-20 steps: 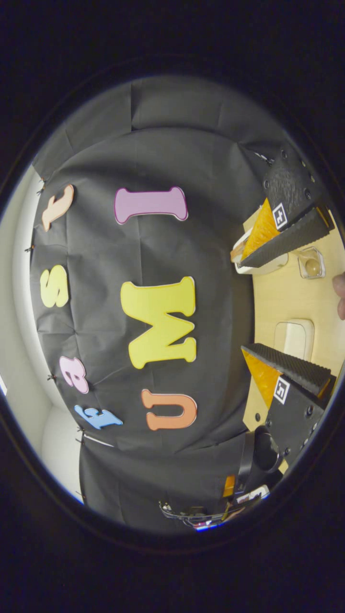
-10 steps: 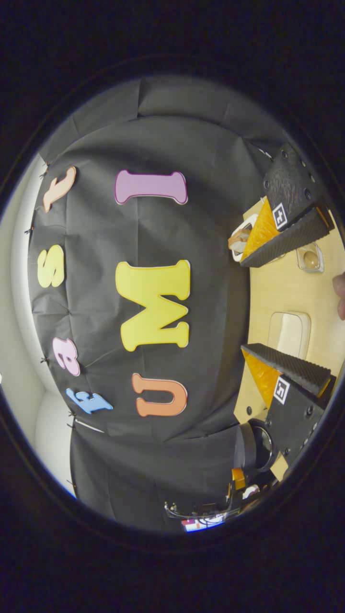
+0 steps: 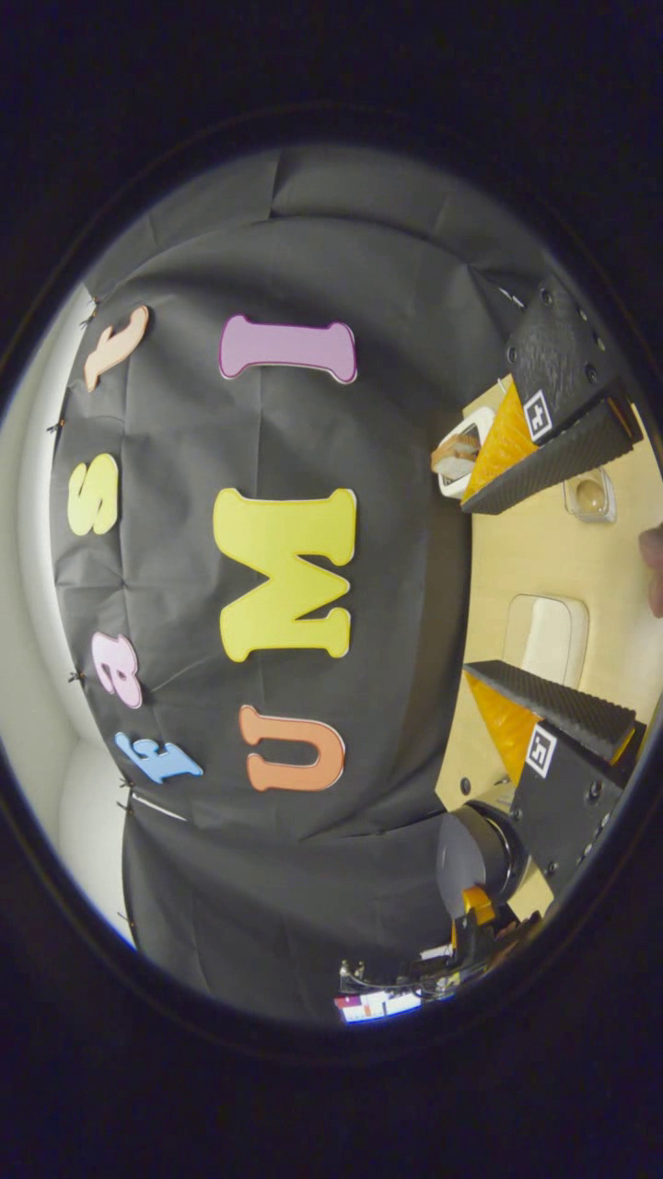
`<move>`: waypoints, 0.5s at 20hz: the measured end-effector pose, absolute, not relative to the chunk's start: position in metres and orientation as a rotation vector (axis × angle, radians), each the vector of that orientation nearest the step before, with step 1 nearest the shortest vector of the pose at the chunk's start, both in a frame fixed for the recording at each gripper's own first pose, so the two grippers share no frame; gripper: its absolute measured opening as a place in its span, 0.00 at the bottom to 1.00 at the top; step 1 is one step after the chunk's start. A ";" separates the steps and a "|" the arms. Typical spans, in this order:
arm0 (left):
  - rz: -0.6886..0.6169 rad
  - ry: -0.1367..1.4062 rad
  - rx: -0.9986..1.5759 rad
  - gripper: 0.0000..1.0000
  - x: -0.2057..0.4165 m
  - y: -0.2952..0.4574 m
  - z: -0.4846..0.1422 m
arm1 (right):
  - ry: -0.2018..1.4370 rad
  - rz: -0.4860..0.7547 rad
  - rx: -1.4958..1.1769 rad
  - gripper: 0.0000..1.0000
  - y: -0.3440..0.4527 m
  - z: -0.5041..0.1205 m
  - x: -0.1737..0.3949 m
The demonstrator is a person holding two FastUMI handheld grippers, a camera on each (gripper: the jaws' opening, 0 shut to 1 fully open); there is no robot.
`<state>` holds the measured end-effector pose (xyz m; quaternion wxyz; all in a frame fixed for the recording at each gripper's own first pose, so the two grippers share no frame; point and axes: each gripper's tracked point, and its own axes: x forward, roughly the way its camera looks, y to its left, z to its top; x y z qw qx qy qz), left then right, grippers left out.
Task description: Close the left gripper, press the button to open the rice cooker; take a wooden spoon from the chopstick holder with the right hand, scoop a spoonful of rice and pour it into the rice cooker, then put the wooden spoon back into the chopstick holder.
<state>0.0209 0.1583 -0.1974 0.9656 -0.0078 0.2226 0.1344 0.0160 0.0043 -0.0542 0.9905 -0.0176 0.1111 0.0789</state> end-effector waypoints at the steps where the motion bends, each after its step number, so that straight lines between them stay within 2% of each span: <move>1: 0.271 0.456 -0.015 0.95 0.019 0.157 -0.203 | 0.224 0.161 -0.038 0.95 0.006 -0.054 0.014; 8: 0.278 0.461 -0.020 0.95 0.012 0.155 -0.226 | 0.226 0.180 -0.066 0.95 0.019 -0.055 0.008; 9: 0.277 0.449 -0.012 0.96 0.014 0.156 -0.225 | 0.229 0.181 -0.067 0.92 0.020 -0.055 0.007; 10: 0.279 0.448 -0.009 0.95 0.012 0.156 -0.225 | 0.230 0.183 -0.066 0.95 0.022 -0.055 0.007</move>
